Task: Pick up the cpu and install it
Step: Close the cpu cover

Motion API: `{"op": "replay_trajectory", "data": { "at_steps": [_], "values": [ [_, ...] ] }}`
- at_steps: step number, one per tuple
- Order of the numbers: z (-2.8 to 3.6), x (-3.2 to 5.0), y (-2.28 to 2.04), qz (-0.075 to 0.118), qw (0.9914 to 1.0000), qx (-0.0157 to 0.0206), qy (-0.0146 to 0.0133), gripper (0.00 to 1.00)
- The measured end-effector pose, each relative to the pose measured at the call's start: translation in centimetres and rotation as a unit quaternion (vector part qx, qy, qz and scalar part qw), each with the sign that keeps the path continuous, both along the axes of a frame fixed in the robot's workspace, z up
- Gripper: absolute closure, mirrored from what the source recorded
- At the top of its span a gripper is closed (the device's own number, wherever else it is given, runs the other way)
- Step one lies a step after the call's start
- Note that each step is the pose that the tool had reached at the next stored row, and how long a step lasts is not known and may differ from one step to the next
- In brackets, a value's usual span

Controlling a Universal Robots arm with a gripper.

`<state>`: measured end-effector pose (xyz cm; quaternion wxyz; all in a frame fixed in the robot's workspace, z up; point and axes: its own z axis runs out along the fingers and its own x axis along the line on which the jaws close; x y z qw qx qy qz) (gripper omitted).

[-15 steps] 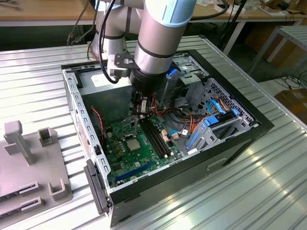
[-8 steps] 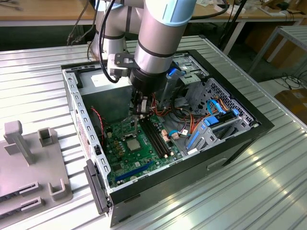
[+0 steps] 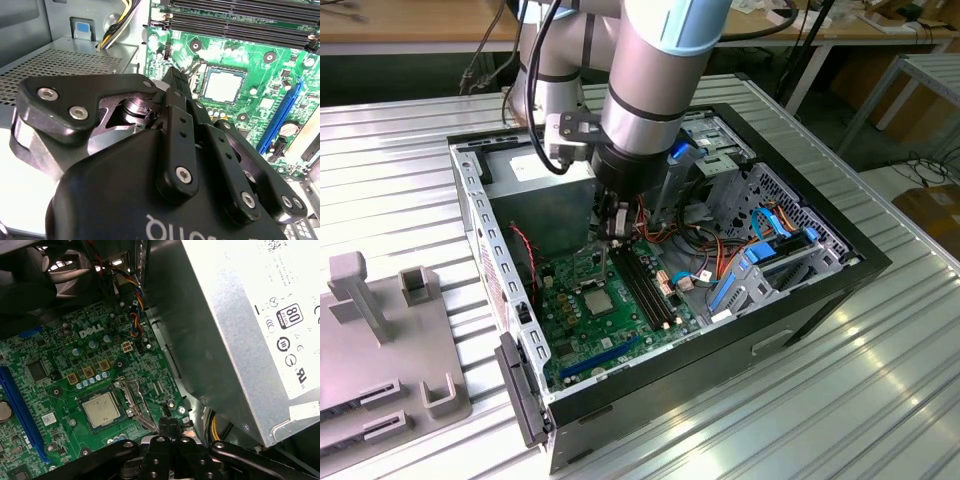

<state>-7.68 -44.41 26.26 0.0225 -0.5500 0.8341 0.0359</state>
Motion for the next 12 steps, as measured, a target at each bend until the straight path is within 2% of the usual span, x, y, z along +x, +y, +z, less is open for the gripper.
{"op": "replay_trajectory", "data": {
  "at_steps": [6, 12],
  "values": [
    [0.00, -0.01, -0.25, 0.000, 1.00000, 0.0000, 0.0000, 0.89],
    [0.00, -0.01, -0.31, 0.000, 1.00000, 0.0000, 0.0000, 0.89]
  ]
}}
